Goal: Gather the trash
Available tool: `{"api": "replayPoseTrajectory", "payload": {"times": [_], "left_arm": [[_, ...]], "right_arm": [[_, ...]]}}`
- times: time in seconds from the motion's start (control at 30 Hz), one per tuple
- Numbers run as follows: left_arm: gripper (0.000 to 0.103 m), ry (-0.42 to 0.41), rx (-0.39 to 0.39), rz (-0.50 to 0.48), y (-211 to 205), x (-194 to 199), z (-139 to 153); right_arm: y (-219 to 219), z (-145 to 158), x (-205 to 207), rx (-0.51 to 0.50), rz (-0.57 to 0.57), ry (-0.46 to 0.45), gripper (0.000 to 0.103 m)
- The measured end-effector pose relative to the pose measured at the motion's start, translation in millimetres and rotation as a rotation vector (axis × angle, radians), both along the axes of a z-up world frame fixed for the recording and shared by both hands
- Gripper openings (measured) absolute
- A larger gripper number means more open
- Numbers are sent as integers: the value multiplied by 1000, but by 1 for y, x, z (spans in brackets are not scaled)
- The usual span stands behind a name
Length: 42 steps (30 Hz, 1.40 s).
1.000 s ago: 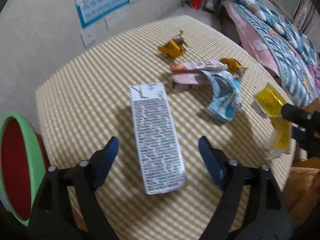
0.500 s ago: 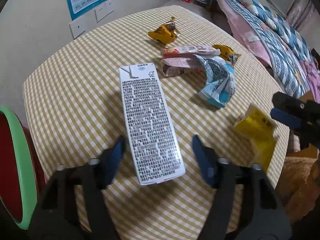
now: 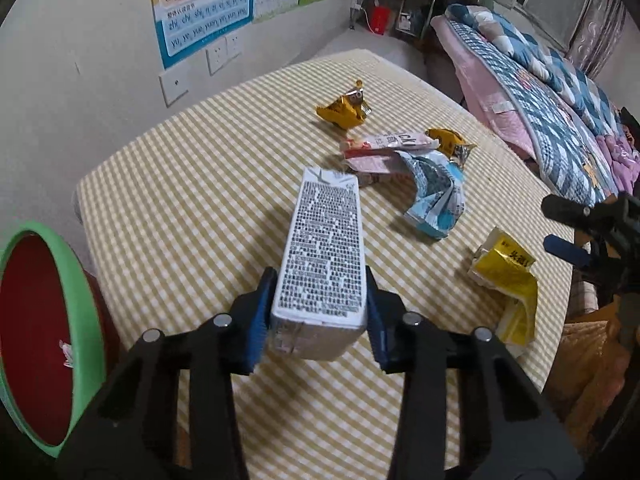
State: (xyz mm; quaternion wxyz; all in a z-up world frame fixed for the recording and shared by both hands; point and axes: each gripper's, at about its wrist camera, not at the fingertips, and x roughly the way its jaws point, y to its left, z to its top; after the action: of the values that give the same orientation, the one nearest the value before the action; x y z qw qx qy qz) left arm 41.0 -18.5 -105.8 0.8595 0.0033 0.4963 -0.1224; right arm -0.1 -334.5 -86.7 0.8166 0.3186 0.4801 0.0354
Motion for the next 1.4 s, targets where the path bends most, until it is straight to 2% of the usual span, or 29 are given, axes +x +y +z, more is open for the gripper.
{"api": "replayPoseTrajectory", "payload": {"times": [0.1,0.2,0.27,0.33,0.43,0.53,0.6,0.67,0.7,0.8,1.07,1.4], "left_arm": [[40,5,-11,4,2,0,0],[40,-4,-5,-5,2,-1,1],[40,-9,4,-12,2,-1,0],[40,-13,10,-16,3,-1,0],[40,-18,11,-15,6,-1,2],[40,1,-5,-15,6,1,-3],[39,12,-4,-23,2,2,-7],[38,13,1,-36,-2,0,-8],[38,10,1,-40,-2,-1,-7],[37,5,-2,-41,-1,-1,-4],[37,-18,-30,-19,10,-3,9],[37,-45,-50,19,34,-11,23]], "right_arm": [[-5,-7,1,3,-18,29,75],[1,-13,3,3,12,58,75],[8,-12,3,-20,41,67,77],[18,-14,1,-54,96,104,86],[27,-16,-16,-125,126,141,87],[24,-21,-30,-140,134,170,86],[21,-26,-32,-143,133,188,77],[19,-28,-32,-130,144,200,55],[22,-30,-31,-109,163,201,53],[32,-28,-28,-102,203,177,52],[44,2,-30,-86,243,19,51],[68,13,-18,-41,249,-24,51]]}}
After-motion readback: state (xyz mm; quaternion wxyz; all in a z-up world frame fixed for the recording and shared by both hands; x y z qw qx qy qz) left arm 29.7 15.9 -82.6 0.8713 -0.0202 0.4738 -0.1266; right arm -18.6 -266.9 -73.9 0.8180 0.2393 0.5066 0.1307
